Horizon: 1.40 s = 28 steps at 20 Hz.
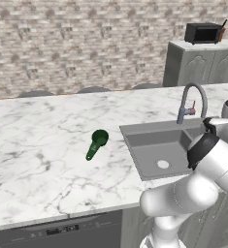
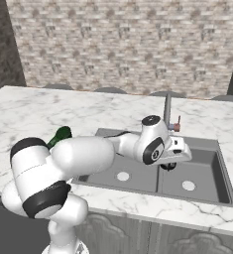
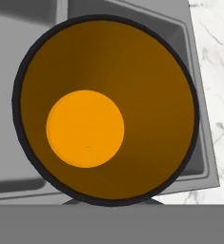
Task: Move any existing items from the left basin to the right basin for drying. Then move the measuring cup from the counter to the left basin of the sink for washing.
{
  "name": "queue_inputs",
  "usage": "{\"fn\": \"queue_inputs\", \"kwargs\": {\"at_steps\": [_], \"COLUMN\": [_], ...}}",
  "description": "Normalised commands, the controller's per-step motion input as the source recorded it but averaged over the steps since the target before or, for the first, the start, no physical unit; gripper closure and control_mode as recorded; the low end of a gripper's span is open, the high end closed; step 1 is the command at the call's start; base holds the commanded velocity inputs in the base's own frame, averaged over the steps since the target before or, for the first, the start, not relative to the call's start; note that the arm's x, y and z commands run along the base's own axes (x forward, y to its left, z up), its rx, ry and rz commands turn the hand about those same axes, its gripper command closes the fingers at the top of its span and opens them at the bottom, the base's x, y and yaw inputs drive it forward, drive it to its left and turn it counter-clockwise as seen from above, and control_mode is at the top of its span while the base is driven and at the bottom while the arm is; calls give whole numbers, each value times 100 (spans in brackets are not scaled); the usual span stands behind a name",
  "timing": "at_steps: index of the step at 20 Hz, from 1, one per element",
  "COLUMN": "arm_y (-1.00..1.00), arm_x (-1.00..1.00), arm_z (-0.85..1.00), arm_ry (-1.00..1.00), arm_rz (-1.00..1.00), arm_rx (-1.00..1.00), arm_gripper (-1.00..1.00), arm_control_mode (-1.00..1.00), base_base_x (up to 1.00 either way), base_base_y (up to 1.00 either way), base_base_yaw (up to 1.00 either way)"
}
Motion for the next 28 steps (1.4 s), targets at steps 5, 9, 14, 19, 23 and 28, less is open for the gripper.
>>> {"fn": "queue_inputs", "kwargs": {"at_steps": [5, 9, 14, 19, 23, 28], "arm_y": [-14, -9, -11, -12, -6, -2], "arm_x": [0, 0, 0, 0, 0, 0], "arm_z": [-21, -20, -18, -18, -18, -16], "arm_ry": [0, 0, -1, -3, -6, -4], "arm_rz": [-4, -2, -1, 0, 0, 0], "arm_rx": [0, 0, 0, 0, 0, 1], "arm_gripper": [100, 100, 100, 100, 100, 100], "arm_control_mode": [-100, -100, -100, -100, -100, -100], "base_base_x": [0, 0, 0, 0, 0, 0], "base_base_y": [0, 0, 0, 0, 0, 0], "base_base_yaw": [0, 0, 0, 0, 0, 0]}}
